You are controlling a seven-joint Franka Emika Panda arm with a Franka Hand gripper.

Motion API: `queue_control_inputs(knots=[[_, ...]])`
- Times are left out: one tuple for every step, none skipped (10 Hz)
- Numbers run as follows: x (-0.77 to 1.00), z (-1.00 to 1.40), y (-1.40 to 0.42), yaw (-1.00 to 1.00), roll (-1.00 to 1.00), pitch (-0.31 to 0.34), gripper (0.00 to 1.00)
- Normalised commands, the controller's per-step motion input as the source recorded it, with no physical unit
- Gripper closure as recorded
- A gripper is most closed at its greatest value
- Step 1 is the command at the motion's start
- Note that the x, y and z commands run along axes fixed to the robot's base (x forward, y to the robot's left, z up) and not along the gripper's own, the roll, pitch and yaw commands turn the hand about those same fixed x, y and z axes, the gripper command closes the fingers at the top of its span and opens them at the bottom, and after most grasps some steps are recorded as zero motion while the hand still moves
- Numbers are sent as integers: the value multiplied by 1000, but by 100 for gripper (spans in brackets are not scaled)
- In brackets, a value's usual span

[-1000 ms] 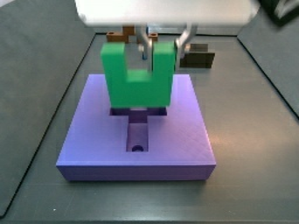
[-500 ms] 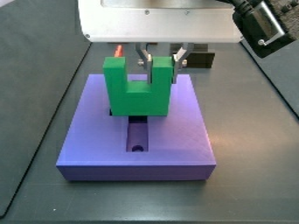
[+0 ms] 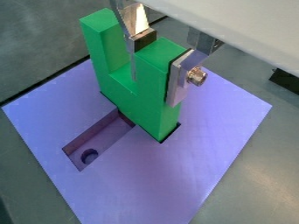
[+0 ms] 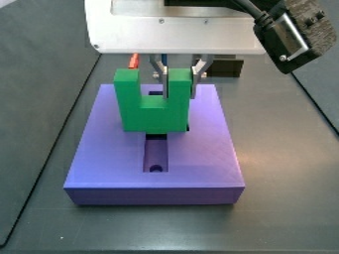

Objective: Pick up the green object. Move up. Move to above the board. Insert the green object.
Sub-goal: Insert the green object.

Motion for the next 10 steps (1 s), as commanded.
queue_control_inputs(knots=[[0, -357, -34, 0, 0, -96, 100], [0, -509, -83, 0, 33, -80, 100], [0, -606, -86, 0, 104, -37, 100], [-6, -766, -63, 0, 139, -29, 100], [0, -934, -106, 0, 166, -46, 100], [0, -1000, -103, -34, 134, -70, 100], [0, -1000, -117, -34, 67, -106, 100], [0, -1000, -100, -31, 67, -130, 100], [0, -517, 0, 0, 66, -83, 100], [0, 0, 0, 0, 0, 0, 100]])
